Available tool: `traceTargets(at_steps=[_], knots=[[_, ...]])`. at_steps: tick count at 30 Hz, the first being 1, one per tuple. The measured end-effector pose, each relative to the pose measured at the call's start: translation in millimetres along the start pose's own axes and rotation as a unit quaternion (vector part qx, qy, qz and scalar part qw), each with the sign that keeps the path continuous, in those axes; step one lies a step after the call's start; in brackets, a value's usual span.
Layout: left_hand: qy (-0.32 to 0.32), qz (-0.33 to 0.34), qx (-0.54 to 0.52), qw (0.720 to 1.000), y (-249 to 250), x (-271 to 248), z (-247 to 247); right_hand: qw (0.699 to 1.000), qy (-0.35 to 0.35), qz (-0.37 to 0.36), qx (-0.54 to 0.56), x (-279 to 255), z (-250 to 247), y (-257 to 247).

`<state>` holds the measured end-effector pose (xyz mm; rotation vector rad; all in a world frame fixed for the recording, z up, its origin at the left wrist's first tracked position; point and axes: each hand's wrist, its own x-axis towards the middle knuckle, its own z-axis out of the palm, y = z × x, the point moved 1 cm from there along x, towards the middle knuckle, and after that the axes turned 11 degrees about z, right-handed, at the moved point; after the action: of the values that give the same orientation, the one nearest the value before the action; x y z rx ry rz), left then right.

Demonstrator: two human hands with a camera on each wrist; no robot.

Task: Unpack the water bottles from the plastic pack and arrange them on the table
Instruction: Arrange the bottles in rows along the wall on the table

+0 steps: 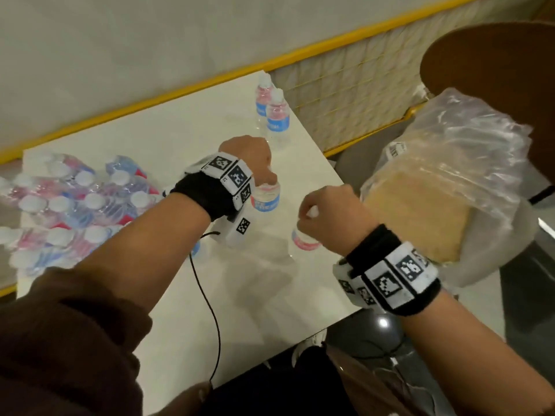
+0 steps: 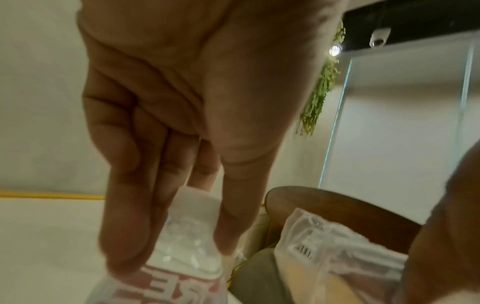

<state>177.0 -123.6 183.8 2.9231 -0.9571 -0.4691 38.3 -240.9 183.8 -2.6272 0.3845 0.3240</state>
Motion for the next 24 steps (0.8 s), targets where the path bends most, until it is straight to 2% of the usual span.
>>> traceTargets(at_steps=[2, 5, 8, 11, 13, 15, 17, 20, 22, 24], knots=[[-0.027, -0.007, 0.040, 0.999, -15.5, -11.1, 7.0, 0.997, -0.056, -0.044, -0.028, 7.1, 38.1, -29.2], [-0.040, -0.017, 0.096, 0.994, -28.4, -24.5, 15.6, 0.990, -0.098, -0.091, -0.049, 12.6, 72.9, -63.4], [-0.056, -0.027, 0.101, 0.993, -33.4, -35.5, 19.3, 0.988, -0.102, -0.110, -0.042, 19.0, 83.3, -78.4], [-0.071, -0.023, 0.073, 0.995, -39.1, -40.1, 25.7, 0.986, -0.138, -0.093, 0.011, 24.2, 72.7, -64.3], [-0.081, -0.019, 0.033, 0.996, -42.6, -40.0, 29.9, 0.984, -0.150, -0.022, 0.092, 31.8, 58.7, -35.4], [-0.079, -0.019, -0.003, 0.997, -43.4, -37.4, 34.8, 0.986, -0.097, 0.067, 0.121, 53.8, 53.8, 8.6], [-0.063, -0.021, -0.012, 0.998, -36.3, -32.3, 36.5, 0.991, -0.061, 0.117, -0.037, 80.6, 56.3, 54.4], [-0.044, 0.000, -0.009, 0.999, -14.0, -22.1, 34.2, 0.945, -0.116, 0.161, -0.259, 110.9, 63.4, 107.8], [-0.055, -0.002, -0.019, 0.998, -5.4, -14.1, 34.3, 0.920, -0.164, 0.201, -0.295, 115.0, 61.2, 129.5], [-0.079, -0.020, -0.058, 0.995, -5.8, -7.5, 35.7, 0.912, -0.177, 0.239, -0.282, 111.6, 55.0, 151.4]])
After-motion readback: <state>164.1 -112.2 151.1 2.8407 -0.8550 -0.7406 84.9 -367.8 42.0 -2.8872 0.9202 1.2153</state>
